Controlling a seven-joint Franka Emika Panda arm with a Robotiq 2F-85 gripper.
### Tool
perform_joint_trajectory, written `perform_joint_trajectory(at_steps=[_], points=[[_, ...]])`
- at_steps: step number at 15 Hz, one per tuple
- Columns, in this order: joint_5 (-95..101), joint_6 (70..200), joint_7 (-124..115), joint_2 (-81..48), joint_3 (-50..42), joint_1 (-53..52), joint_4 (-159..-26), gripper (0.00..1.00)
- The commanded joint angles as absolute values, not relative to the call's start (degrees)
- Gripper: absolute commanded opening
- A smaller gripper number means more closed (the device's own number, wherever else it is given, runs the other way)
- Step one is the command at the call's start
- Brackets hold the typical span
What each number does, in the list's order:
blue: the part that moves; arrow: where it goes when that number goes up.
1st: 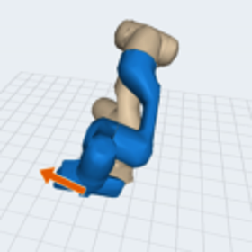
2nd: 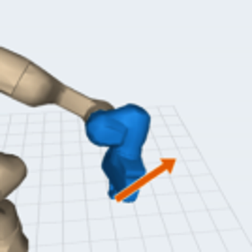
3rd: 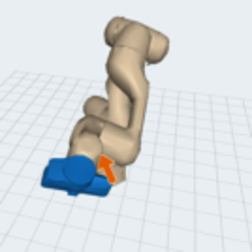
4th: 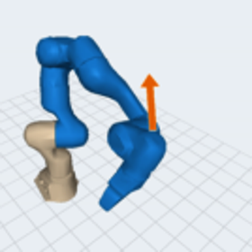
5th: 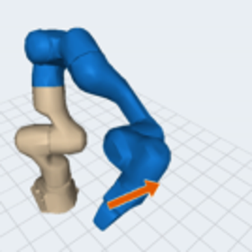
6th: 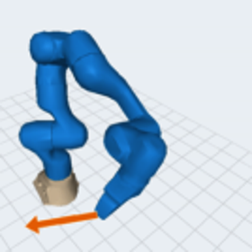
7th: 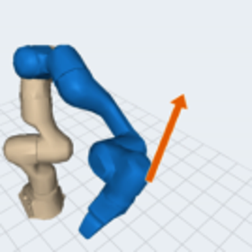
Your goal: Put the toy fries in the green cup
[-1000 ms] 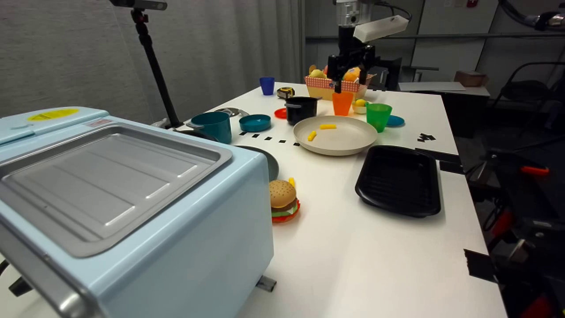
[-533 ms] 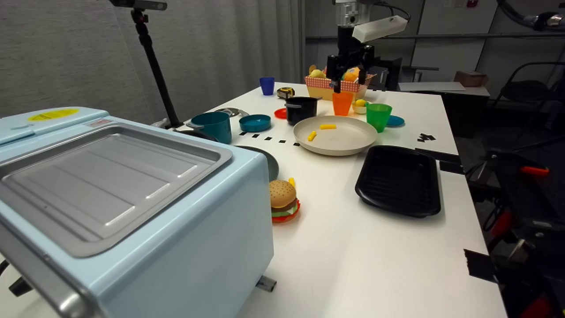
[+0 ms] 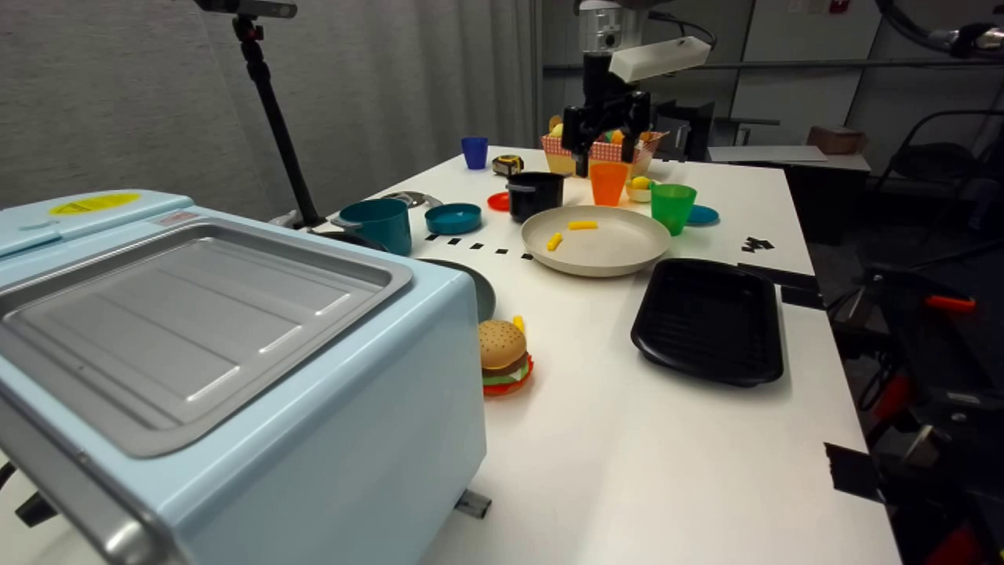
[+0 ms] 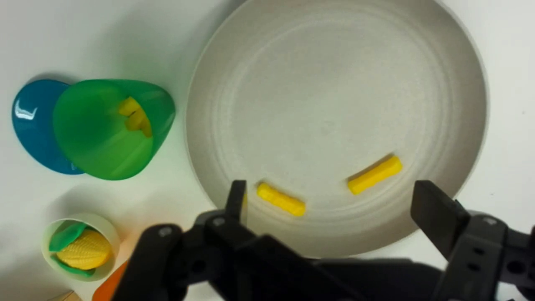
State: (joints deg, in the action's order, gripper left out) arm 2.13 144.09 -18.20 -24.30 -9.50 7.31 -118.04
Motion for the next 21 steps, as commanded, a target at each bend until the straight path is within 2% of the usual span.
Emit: perform_joint_trajectory(at_steps=[1,15,21], points=[[-1.78,145.63,-21.64,-26.81,-8.55,5.15,-115.79,1.00],[-6.84,148.55,-38.13,-40.39,-12.33,2.92,-103.48,1.00],[-6.21,147.56,-37.95,-40.07,-12.25,3.17,-104.10,1.00]])
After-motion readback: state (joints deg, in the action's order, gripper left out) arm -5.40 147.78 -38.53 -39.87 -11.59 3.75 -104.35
